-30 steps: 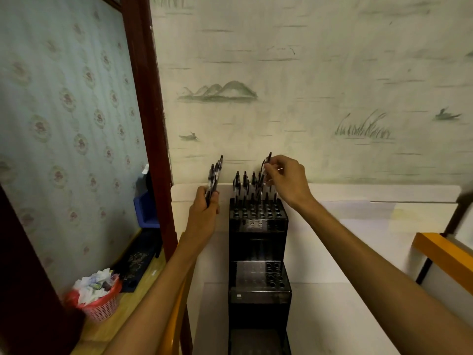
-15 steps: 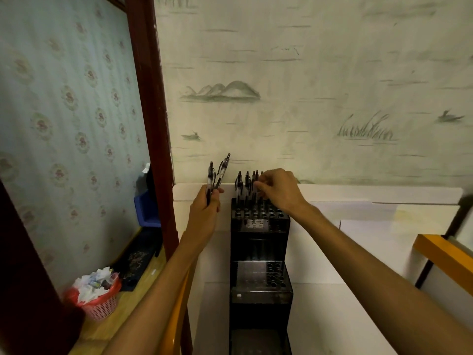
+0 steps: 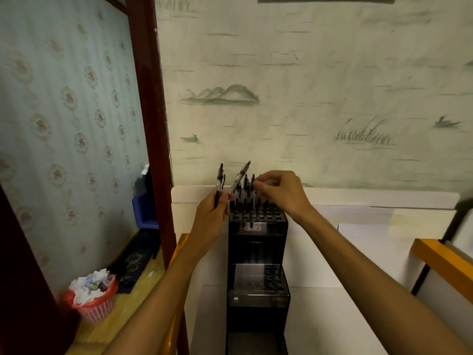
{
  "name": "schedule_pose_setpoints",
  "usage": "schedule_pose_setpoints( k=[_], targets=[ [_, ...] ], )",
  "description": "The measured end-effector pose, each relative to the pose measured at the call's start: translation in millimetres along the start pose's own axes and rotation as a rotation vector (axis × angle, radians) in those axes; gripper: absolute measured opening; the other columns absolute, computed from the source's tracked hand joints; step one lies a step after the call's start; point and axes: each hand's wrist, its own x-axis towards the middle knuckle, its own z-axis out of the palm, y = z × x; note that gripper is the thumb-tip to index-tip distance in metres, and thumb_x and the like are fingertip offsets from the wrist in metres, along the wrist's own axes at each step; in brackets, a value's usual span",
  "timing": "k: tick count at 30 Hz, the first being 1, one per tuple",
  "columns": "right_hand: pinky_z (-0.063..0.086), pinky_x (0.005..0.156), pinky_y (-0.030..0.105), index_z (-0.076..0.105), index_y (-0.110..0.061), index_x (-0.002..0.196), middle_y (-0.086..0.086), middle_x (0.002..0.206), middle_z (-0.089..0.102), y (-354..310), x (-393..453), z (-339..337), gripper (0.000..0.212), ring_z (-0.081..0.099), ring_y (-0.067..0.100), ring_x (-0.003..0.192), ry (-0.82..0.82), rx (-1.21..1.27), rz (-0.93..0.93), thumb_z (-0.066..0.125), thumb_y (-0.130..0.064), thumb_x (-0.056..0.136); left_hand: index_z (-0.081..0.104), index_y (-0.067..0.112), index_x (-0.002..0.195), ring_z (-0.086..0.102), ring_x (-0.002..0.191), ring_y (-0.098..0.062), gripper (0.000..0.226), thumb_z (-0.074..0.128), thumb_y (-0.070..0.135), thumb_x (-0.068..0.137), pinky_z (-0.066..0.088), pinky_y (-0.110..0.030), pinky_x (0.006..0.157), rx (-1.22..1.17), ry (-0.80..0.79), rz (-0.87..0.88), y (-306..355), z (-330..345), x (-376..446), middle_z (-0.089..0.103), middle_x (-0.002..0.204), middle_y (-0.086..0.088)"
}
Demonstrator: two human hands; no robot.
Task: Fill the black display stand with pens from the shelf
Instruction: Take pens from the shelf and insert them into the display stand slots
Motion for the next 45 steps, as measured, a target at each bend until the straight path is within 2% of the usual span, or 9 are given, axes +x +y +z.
schedule_pose_setpoints(
  k=[4, 8, 13, 17, 21, 25, 29, 39, 45],
  targets=[
    [0.062, 0.076, 0.031, 0.071, 0.002, 0.109, 0.016, 0.095, 0.076, -10, -5, -4, 0.022, 0.074, 0.026, 0.085, -0.133, 0.408, 0.07, 0.07, -0.006, 0.089, 0.059, 0.005, 0.1, 0.049, 0.045, -0.001, 0.025, 0.041, 0.021, 0.107, 0.036, -0.012, 0.044, -0.081, -0.072, -0.023, 5, 9, -3, 0.062, 0.059, 0.003],
    [0.062, 0.078, 0.035, 0.068, 0.009, 0.109, 0.024, 0.1, 0.073, -11, -8, -4, 0.024, 0.073, 0.036, 0.09, -0.152, 0.527, 0.109, 0.067, -0.007, 0.091, 0.054, 0.014, 0.093, 0.044, 0.043, -0.006, 0.022, 0.04, 0.025, 0.107, 0.034, -0.017, 0.042, -0.074, -0.119, -0.019, 10, 14, -4, 0.065, 0.064, -0.003],
    [0.063, 0.074, 0.037, 0.07, 0.009, 0.101, 0.022, 0.089, 0.074, -9, -6, -4, 0.02, 0.074, 0.032, 0.079, -0.067, 0.529, 0.092, 0.068, -0.008, 0.091, 0.058, 0.012, 0.1, 0.047, 0.046, -0.003, 0.027, 0.041, 0.031, 0.106, 0.037, -0.016, 0.046, 0.057, -0.156, 0.008, 11, 14, -4, 0.069, 0.074, -0.006],
    [0.062, 0.069, 0.034, 0.072, 0.005, 0.094, 0.017, 0.08, 0.075, -6, 1, -12, 0.015, 0.074, 0.03, 0.074, 0.062, 0.412, 0.036, 0.069, -0.009, 0.091, 0.065, 0.018, 0.098, 0.055, 0.06, 0.004, 0.026, 0.046, 0.034, 0.105, 0.044, -0.012, 0.056, 0.194, -0.058, 0.035, 7, 6, -2, 0.066, 0.079, -0.001],
    [0.063, 0.071, 0.04, 0.072, -0.003, 0.09, 0.011, 0.074, 0.074, -1, 7, -18, 0.008, 0.074, 0.025, 0.069, 0.148, 0.208, -0.042, 0.069, -0.01, 0.091, 0.064, 0.027, 0.086, 0.049, 0.051, 0.002, 0.022, 0.05, 0.03, 0.103, 0.036, -0.014, 0.048, 0.268, 0.039, 0.046, 1, -6, -2, 0.058, 0.064, 0.011],
    [0.06, 0.078, 0.044, 0.073, -0.007, 0.09, 0.005, 0.075, 0.073, 5, 14, -18, 0.012, 0.072, 0.021, 0.07, 0.205, -0.1, -0.144, 0.069, -0.018, 0.091, 0.056, 0.029, 0.081, 0.047, 0.051, 0.001, 0.019, 0.058, 0.039, 0.097, 0.036, -0.023, 0.053, 0.339, 0.041, 0.023, 1, -12, 0, 0.055, 0.064, 0.011],
    [0.058, 0.081, 0.047, 0.073, -0.006, 0.092, 0.006, 0.077, 0.073, 6, 18, -17, 0.015, 0.071, 0.023, 0.073, 0.186, -0.225, -0.192, 0.068, -0.021, 0.092, 0.057, 0.031, 0.086, 0.048, 0.054, 0.001, 0.016, 0.053, 0.041, 0.098, 0.04, -0.028, 0.056, 0.291, 0.012, 0.052, 3, -14, -1, 0.059, 0.067, 0.017],
    [0.054, 0.085, 0.041, 0.077, -0.009, 0.09, 0.005, 0.079, 0.075, 22, 10, -6, 0.02, 0.07, 0.02, 0.075, 0.053, -0.456, -0.208, 0.07, -0.027, 0.091, 0.057, 0.033, 0.091, 0.052, 0.06, -0.001, 0.01, 0.056, 0.039, 0.098, 0.044, -0.022, 0.058, 0.286, 0.006, 0.142, 3, -16, 0, 0.06, 0.074, 0.019],
    [0.055, 0.082, 0.029, 0.077, -0.013, 0.076, -0.001, 0.063, 0.071, 29, 6, -5, 0.026, 0.067, 0.009, 0.059, 0.027, -0.466, -0.162, 0.07, -0.033, 0.091, 0.058, 0.031, 0.092, 0.052, 0.061, -0.001, 0.01, 0.056, 0.039, 0.099, 0.042, -0.021, 0.058, 0.308, -0.012, 0.157, 3, -13, -1, 0.059, 0.074, 0.022]
  ],
)
